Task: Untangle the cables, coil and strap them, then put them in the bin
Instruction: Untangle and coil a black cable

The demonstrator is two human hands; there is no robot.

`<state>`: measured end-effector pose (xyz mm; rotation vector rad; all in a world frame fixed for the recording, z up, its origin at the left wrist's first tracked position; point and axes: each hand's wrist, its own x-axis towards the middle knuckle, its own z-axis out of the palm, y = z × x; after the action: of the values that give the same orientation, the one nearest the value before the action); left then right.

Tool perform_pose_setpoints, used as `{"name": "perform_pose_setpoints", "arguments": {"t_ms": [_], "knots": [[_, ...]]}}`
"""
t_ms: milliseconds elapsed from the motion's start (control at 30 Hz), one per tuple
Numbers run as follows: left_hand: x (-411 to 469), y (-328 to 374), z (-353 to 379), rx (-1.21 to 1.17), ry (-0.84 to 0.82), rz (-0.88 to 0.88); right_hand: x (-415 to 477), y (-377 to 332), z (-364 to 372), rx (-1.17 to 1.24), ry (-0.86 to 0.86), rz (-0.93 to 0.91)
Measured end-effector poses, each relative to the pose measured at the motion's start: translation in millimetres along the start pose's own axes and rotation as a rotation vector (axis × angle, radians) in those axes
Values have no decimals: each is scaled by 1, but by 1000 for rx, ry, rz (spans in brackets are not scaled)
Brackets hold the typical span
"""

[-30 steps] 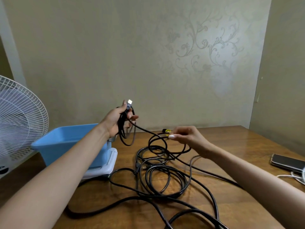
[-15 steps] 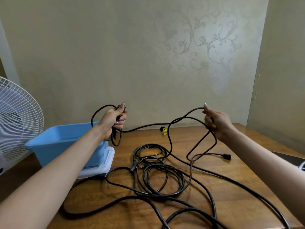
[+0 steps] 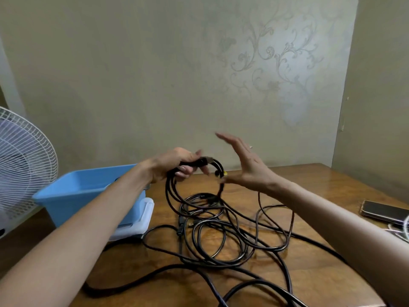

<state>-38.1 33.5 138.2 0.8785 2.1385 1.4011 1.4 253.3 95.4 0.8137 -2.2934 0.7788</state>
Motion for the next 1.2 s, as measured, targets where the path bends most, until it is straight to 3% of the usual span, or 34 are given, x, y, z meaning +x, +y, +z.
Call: {"name": "perform_pose_setpoints", "arguments": {"t_ms": [100, 200, 300, 367, 500, 600, 700, 767, 833, 933, 1000, 1067, 1133, 1200], "knots": [[-6, 13, 10, 91, -162, 12, 20, -21, 1, 101, -156, -147], [-12, 14, 8, 39, -132, 116, 27, -31, 0, 339, -330, 87], [-11, 6, -6, -137, 38, 269, 20, -25, 0, 493, -215, 269], [-9, 2, -14, -273, 126, 327, 13, -21, 2, 731, -178, 363], [-3, -11, -5, -552, 89, 375, 13, -31, 10, 1233, 18, 453], [0, -24, 6, -696, 58, 373, 24, -30, 8, 1409, 253, 511], [3, -28, 16, -791, 131, 366, 30, -29, 11, 1413, 441, 505], [5, -24, 23, -843, 223, 359, 28, -26, 15, 1372, 428, 480], [5, -18, 23, -777, 309, 348, 22, -20, 13, 1233, 211, 451], [-1, -8, 15, -387, 335, 275, 12, -2, -2, 1108, -208, 405], [-5, -2, 14, -117, 253, 179, 14, 1, -14, 971, -306, 437], [-5, 4, 19, 45, 162, 105, 18, -5, -20, 670, -398, 447], [-2, 9, 25, 90, 145, 126, 22, -14, -17, 434, -459, 369], [2, 13, 28, -22, 224, 232, 24, -25, -12, 489, -362, 366]]}}
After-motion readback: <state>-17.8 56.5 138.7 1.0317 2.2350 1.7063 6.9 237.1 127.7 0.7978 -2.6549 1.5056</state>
